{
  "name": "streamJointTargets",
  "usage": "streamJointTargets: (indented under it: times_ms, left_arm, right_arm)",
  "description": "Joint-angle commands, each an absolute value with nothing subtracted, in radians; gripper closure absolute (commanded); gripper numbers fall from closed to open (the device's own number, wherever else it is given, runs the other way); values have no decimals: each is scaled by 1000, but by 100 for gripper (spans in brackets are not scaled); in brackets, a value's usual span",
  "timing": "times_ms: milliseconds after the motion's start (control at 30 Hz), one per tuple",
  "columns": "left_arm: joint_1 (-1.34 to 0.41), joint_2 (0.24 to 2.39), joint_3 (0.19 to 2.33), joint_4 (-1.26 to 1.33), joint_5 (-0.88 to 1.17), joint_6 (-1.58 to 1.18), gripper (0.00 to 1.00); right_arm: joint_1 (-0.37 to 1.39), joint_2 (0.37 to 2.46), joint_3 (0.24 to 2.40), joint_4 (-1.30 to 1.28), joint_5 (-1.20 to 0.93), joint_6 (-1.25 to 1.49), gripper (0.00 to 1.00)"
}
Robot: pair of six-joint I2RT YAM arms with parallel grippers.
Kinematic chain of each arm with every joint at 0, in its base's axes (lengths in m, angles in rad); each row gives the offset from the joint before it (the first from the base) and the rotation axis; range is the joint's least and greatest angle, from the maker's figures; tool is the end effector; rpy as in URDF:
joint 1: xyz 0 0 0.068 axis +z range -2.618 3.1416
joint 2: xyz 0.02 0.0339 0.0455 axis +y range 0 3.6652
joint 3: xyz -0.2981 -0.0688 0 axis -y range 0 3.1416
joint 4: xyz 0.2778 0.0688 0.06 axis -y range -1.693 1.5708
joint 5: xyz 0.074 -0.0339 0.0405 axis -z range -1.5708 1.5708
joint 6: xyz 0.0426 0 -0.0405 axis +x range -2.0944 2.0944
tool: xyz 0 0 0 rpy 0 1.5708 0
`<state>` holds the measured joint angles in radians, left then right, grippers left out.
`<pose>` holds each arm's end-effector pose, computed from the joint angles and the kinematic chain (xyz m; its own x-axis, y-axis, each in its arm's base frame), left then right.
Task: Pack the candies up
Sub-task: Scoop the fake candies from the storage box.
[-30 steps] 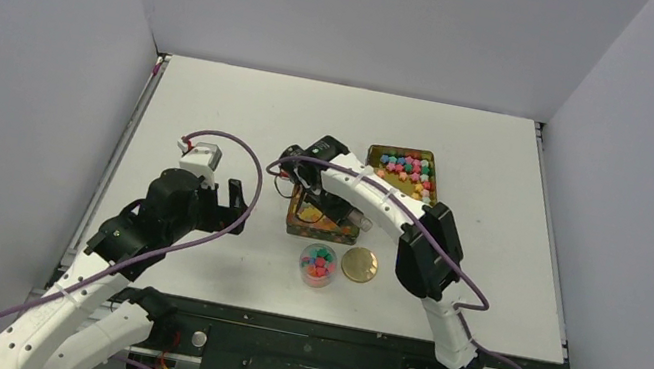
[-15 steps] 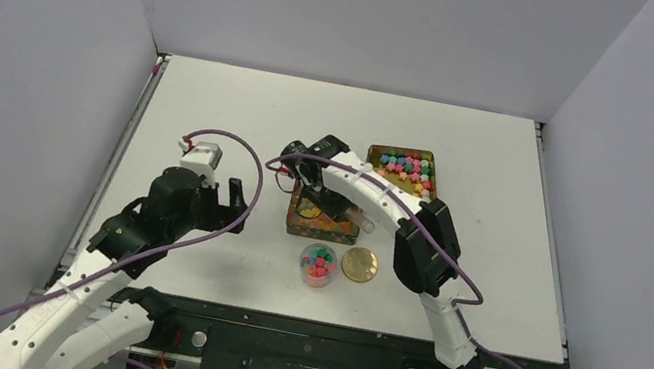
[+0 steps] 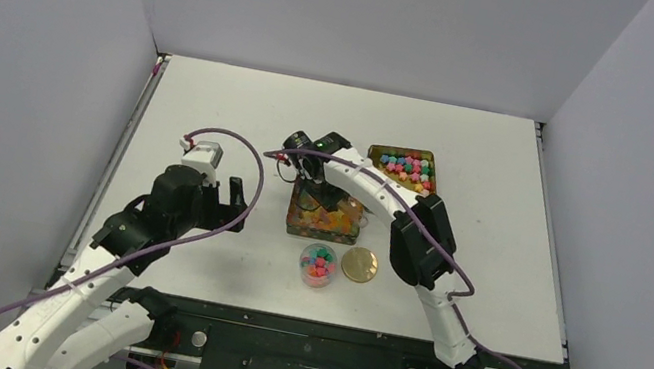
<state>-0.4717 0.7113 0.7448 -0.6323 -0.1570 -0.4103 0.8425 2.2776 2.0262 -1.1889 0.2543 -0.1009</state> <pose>0.1506 -0.0694 0.3119 -0.5936 -0.1395 -0.7926 0.1058 0.9628 -0.2487 0.3492 0.3754 0.2149 -0.5860 -0.8035 -0.1043 -0.7634 0.5907 -0.2613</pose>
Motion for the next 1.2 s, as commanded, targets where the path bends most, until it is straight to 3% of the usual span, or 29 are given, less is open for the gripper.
streamJointTargets:
  times_ms: [0,300,733,1167]
  left_arm:
    - [-463,718,757,-610,-160,-411,4]
    - [-457,738,758,-608,-144,-408,4]
    - [-457,745,757,-603,-126,-405,4]
    - [-457,748,756,-601,-114,-402,4]
  right_arm:
    - [837,2293,2081,-1105,217,-124,100]
    - [836,2239,1999,-924,132,-139,100]
    - [813,2053,1703,-601,-32,-137,100]
    - [799,1888,1468,-387,-56,-120,100]
